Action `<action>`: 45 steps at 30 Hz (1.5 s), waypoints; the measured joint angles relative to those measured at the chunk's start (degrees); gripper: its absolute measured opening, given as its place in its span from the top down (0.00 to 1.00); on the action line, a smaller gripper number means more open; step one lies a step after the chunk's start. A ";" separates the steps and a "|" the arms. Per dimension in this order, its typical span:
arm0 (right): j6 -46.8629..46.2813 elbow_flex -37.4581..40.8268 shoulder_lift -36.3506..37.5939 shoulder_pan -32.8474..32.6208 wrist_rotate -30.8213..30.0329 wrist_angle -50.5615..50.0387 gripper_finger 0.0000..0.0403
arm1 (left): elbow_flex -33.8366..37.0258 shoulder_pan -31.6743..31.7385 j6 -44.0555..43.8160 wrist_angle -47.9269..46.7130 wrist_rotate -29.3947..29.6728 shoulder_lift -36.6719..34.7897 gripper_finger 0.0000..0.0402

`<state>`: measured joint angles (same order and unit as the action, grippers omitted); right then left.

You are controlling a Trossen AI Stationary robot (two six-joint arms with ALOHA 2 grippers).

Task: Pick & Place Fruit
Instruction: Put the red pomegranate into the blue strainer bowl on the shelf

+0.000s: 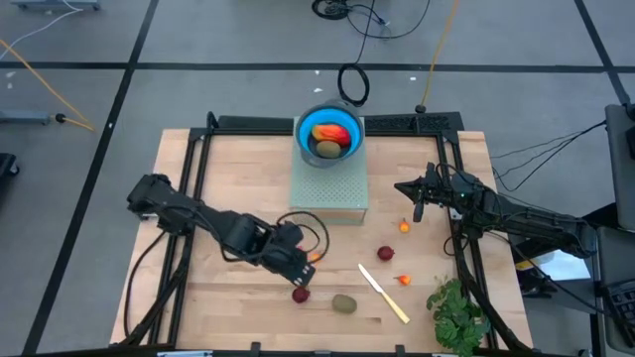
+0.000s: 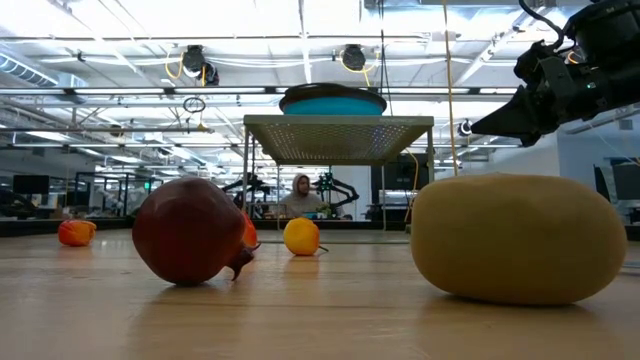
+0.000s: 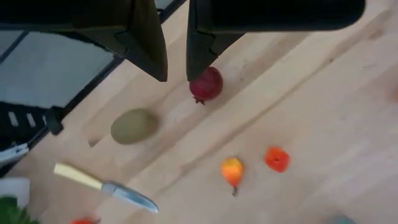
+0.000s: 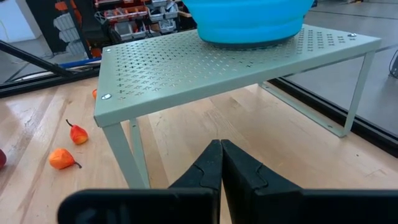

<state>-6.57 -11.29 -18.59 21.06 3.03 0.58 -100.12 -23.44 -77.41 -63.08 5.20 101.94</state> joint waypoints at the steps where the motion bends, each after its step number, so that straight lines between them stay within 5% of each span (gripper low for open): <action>1: 0.00 0.00 0.00 0.00 -0.02 0.00 1.00 | 0.00 0.00 0.42 0.68 -0.64 0.69 0.86; 14: 0.02 0.00 0.00 0.00 0.00 0.02 1.00 | 0.00 -0.76 8.82 3.36 -8.61 9.12 0.86; 26: 0.02 0.00 0.00 0.00 0.00 0.00 1.00 | 0.00 -1.08 16.10 3.33 -8.32 11.12 0.83; 45: 0.44 0.00 0.00 0.00 -0.02 0.00 1.00 | -0.04 -1.14 22.62 3.33 -5.24 12.89 0.18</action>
<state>-6.13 -11.29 -18.59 21.06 3.01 0.58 -100.16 -24.58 -54.79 -59.75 -0.04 114.83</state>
